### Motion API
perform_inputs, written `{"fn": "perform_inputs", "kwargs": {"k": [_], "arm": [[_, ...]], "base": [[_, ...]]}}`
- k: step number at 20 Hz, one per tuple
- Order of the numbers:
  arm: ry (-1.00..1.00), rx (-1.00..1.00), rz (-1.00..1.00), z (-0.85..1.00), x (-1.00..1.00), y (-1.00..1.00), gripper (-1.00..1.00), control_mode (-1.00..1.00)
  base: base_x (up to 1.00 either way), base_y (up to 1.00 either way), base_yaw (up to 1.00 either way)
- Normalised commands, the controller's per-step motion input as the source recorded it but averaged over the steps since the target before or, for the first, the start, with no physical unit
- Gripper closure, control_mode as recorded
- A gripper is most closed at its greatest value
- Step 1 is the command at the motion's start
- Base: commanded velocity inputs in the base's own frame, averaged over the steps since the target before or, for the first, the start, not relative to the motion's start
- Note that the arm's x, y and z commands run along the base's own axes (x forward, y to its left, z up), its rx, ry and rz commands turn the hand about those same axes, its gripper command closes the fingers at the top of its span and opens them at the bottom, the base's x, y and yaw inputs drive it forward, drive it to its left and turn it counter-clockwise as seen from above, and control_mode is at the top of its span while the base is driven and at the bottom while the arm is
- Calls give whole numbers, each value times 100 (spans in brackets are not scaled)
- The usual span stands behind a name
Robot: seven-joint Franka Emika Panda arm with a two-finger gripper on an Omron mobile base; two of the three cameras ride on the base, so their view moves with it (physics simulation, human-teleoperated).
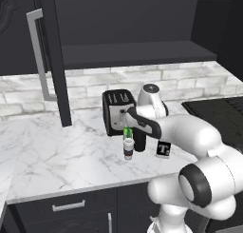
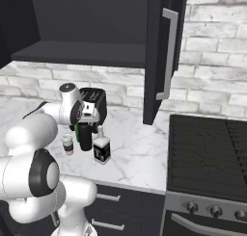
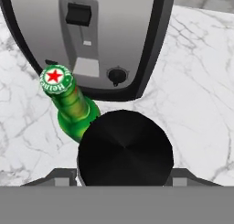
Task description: Sort all alcoholic drinks to one cabinet, and non-alcoholic drinks to the other.
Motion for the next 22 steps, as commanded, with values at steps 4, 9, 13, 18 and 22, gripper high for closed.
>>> {"fn": "perform_inputs", "kwargs": {"k": [4, 9, 13, 18, 22], "arm": [[0, 0, 0, -15, 0, 0, 100, -100], [0, 0, 2, -1, -2, -10, 100, -100], [-7, -1, 8, 21, -25, -12, 100, -100], [-13, -5, 5, 50, -25, -8, 100, -100], [-10, -6, 3, 56, -12, -3, 100, -100]], "base": [[0, 0, 0], [0, 0, 0], [0, 0, 0], [0, 0, 0], [0, 0, 0]]}}
